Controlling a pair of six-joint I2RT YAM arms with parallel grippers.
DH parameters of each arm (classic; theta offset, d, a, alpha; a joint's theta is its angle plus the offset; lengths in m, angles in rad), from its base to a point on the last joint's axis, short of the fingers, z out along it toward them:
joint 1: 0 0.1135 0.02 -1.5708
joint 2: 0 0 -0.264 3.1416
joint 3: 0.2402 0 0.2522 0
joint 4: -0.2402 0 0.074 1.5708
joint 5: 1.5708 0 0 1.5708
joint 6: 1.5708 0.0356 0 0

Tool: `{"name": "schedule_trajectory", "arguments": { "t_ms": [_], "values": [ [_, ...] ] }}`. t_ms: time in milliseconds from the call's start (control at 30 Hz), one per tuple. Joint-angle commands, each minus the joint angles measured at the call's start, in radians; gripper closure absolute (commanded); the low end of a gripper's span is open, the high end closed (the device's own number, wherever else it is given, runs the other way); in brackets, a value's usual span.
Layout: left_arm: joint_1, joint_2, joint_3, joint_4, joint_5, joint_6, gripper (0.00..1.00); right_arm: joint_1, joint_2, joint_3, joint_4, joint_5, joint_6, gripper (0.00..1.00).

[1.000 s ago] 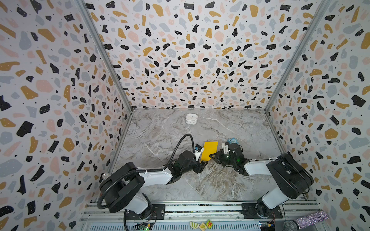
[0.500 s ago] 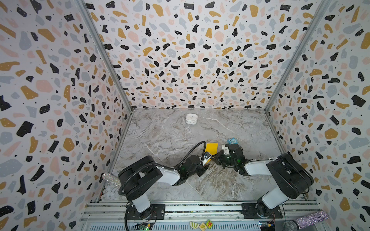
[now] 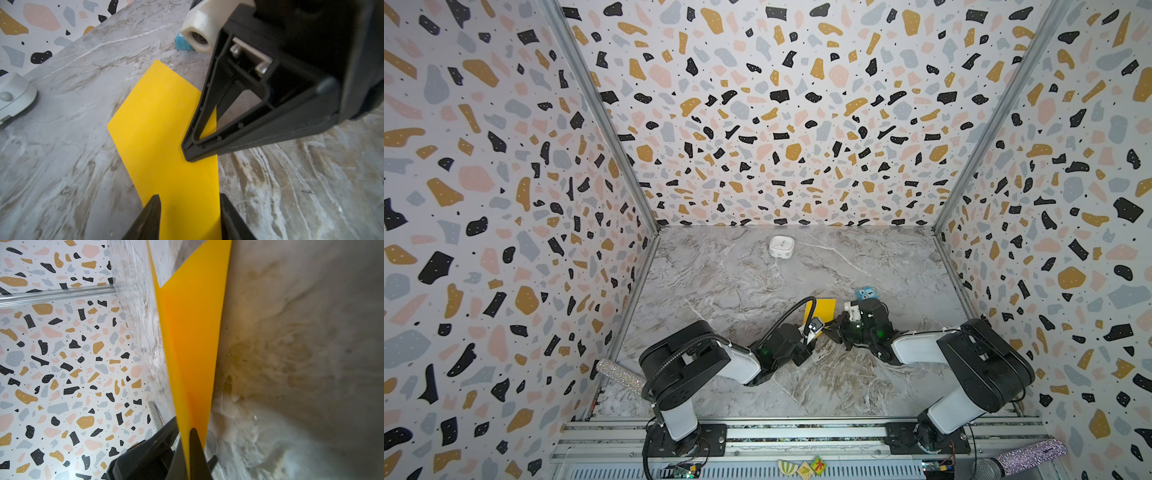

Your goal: Fold a paper plane with a square sheet of paper (pick it up from the middle)

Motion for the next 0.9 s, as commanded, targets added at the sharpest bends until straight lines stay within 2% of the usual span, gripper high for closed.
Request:
{"name": "schedule_trajectory", "arguments": {
  "t_ms": [0, 200, 300, 433, 667, 867],
  "values": [
    [-0.004, 0.009, 0.020, 0.050, -0.016, 0.023, 0.53, -0.005, -0.002, 0.024, 0.000, -0.017, 0.011, 0.94],
    [-0.003, 0.003, 0.019, 0.044, -0.013, 0.027, 0.67, -0.006, -0.001, 0.023, -0.008, -0.017, 0.008, 0.90],
    [-0.003, 0.002, 0.019, 0.044, -0.005, 0.026, 0.70, -0.008, 0.002, 0.021, -0.014, -0.018, 0.005, 0.87],
    [-0.003, 0.003, 0.020, 0.041, 0.007, 0.022, 0.71, -0.008, 0.011, 0.020, -0.018, -0.025, 0.000, 0.87],
    [-0.003, 0.003, 0.028, 0.043, 0.038, 0.014, 0.68, -0.007, 0.023, 0.023, -0.021, -0.034, -0.011, 0.94],
    [-0.003, 0.018, 0.035, 0.036, 0.034, 0.016, 0.79, -0.006, 0.021, 0.023, -0.020, -0.040, -0.011, 0.94]
  ]
}}
